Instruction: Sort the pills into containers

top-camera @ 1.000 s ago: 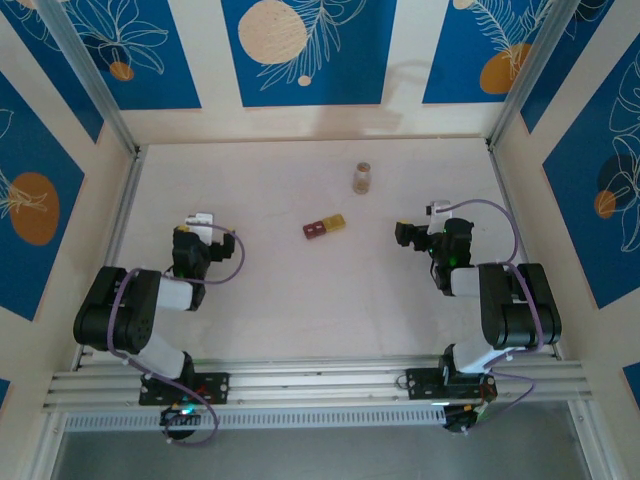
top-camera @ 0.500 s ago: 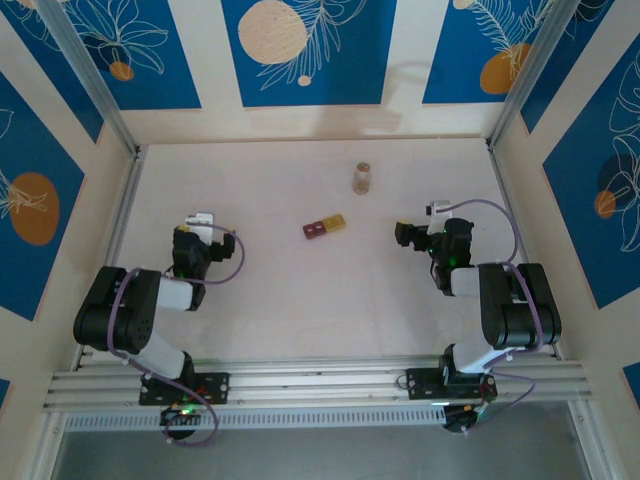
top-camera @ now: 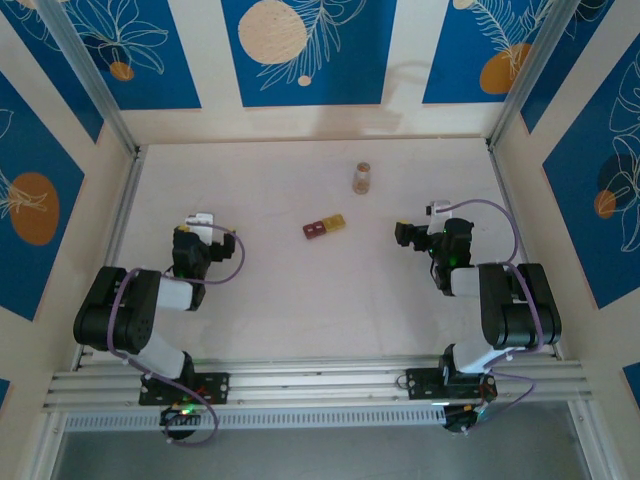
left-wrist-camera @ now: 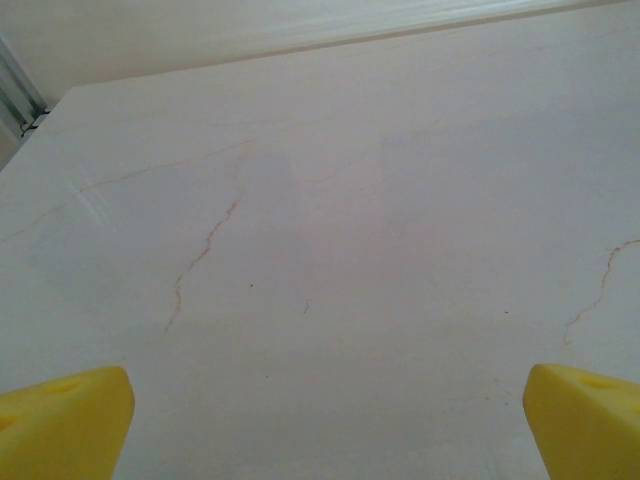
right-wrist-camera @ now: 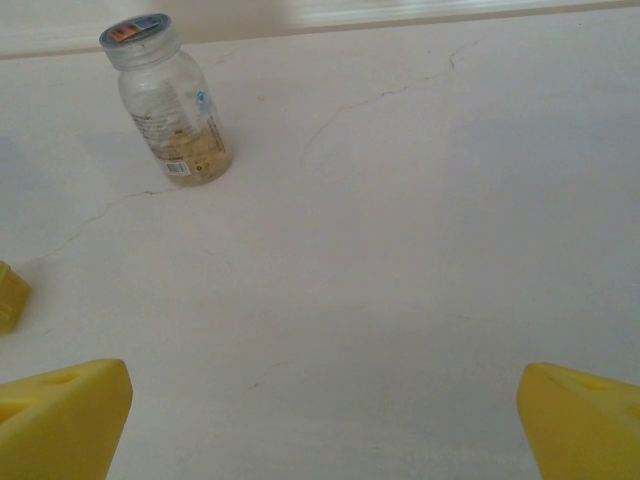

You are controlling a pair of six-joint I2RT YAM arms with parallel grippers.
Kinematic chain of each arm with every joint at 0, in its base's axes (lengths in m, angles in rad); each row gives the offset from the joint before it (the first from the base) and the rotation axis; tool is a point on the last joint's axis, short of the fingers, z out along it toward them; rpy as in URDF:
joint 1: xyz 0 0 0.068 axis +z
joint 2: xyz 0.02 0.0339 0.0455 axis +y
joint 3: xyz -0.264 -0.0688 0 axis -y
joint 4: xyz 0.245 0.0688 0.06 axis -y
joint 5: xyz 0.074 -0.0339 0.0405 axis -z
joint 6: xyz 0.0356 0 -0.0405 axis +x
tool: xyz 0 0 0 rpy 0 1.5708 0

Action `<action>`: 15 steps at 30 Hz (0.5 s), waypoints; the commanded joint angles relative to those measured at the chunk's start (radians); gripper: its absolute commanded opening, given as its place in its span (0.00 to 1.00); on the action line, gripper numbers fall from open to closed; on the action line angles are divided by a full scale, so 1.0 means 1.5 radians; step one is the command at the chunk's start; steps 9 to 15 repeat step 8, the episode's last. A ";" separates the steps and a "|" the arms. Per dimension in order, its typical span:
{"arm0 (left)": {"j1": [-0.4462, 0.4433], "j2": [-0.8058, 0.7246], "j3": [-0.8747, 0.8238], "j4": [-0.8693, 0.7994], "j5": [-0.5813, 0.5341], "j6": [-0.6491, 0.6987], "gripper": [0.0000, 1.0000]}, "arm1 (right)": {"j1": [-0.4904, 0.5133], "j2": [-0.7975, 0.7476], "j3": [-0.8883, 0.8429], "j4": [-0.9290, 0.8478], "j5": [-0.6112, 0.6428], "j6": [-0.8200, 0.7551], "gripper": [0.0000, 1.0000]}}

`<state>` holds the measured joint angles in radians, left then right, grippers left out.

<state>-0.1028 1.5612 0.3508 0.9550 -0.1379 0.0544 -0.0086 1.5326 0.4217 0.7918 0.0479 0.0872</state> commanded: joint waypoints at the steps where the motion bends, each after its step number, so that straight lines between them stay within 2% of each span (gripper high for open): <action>1: 0.004 0.005 0.022 -0.019 0.018 0.004 1.00 | -0.001 -0.007 0.000 0.001 -0.009 0.003 0.99; 3: 0.018 0.008 0.034 -0.042 0.046 -0.002 1.00 | 0.000 -0.007 0.000 0.001 -0.009 0.003 0.99; 8: 0.018 0.000 0.013 -0.011 0.071 0.009 1.00 | 0.000 -0.007 -0.001 0.001 -0.009 0.003 0.99; 15: 0.018 0.000 0.013 -0.011 0.071 0.009 1.00 | 0.000 -0.007 -0.001 0.001 -0.009 0.003 0.99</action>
